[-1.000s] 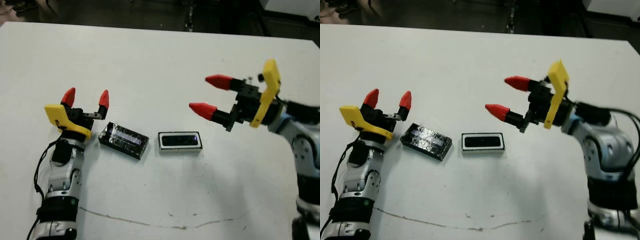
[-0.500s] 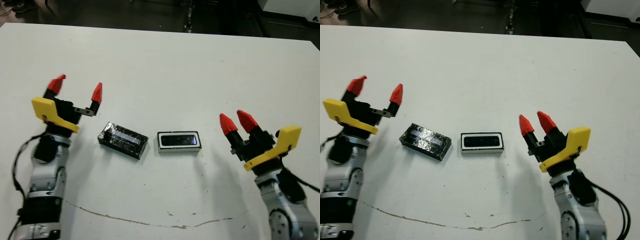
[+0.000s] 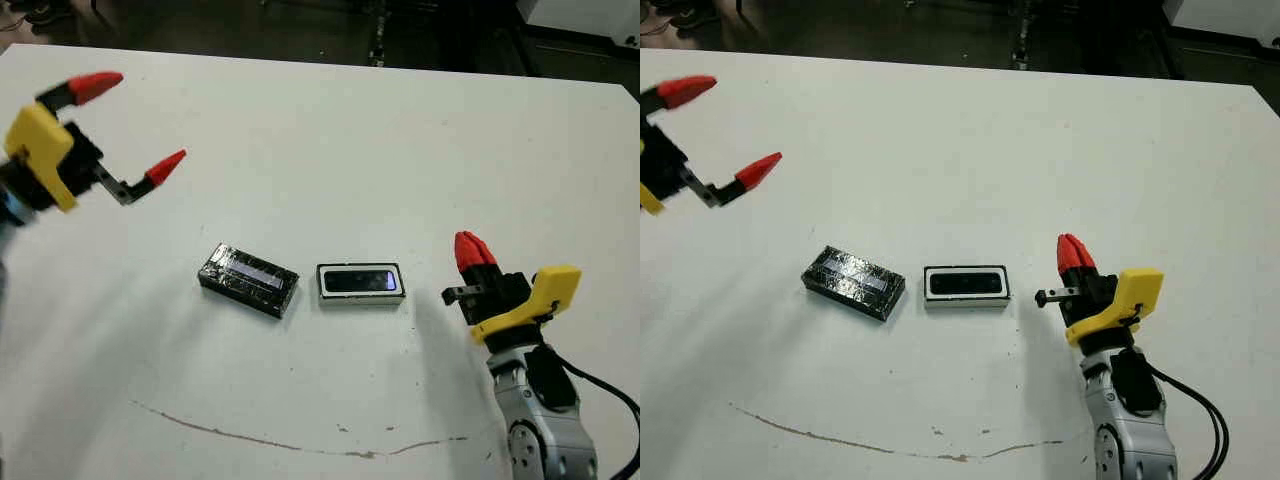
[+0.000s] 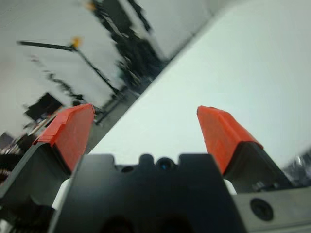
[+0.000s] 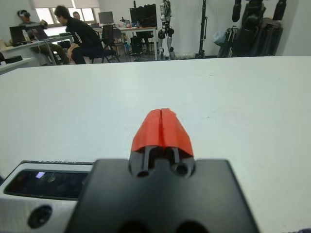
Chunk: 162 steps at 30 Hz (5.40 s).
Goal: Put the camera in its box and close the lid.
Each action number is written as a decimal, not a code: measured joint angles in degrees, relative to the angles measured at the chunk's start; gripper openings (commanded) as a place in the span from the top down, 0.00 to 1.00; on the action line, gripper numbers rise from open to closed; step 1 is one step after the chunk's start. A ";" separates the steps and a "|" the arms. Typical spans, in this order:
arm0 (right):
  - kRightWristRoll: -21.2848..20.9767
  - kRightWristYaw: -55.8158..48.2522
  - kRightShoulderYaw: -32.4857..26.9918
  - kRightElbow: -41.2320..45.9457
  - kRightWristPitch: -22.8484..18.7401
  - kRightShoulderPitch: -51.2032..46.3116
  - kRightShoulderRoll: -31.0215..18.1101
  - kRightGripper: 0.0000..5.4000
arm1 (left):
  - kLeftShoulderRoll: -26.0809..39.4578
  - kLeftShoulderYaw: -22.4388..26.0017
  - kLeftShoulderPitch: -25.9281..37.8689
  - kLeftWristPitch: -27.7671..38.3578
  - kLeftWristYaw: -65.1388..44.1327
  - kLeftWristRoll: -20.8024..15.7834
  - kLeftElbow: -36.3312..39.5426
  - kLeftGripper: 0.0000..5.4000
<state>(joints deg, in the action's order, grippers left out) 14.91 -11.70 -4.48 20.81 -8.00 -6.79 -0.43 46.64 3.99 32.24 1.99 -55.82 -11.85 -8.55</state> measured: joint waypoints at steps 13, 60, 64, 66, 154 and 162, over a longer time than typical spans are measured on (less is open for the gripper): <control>-0.46 0.67 0.57 0.13 0.48 -0.06 -0.26 1.00 | -0.79 -18.81 24.24 2.65 -35.63 3.15 -14.73 0.00; 0.03 1.87 0.14 1.20 -0.67 -0.90 -1.57 1.00 | -4.13 -43.89 26.73 -10.14 -36.49 -3.62 -10.84 0.00; 0.12 1.92 0.20 1.49 -1.08 -0.91 -1.58 1.00 | -4.13 -45.80 26.73 -10.15 -36.50 -3.67 -11.25 0.00; 0.16 1.92 0.20 1.58 -1.34 -0.93 -1.58 1.00 | -4.13 -46.67 26.74 -10.26 -36.50 -3.68 -11.42 0.00; 2.06 2.19 0.85 2.85 -3.64 -2.49 -1.70 1.00 | -12.39 -36.37 16.88 -18.72 -36.28 15.15 -10.69 0.41; 2.20 2.37 0.87 2.86 -3.93 -2.49 -1.69 1.00 | -12.79 -32.19 16.82 -20.90 -36.13 10.99 -12.42 0.41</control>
<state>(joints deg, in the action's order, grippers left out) 17.11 -9.32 -3.61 23.66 -11.93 -9.28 -2.13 33.86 -28.20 49.06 -18.91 -91.95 -0.86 -20.98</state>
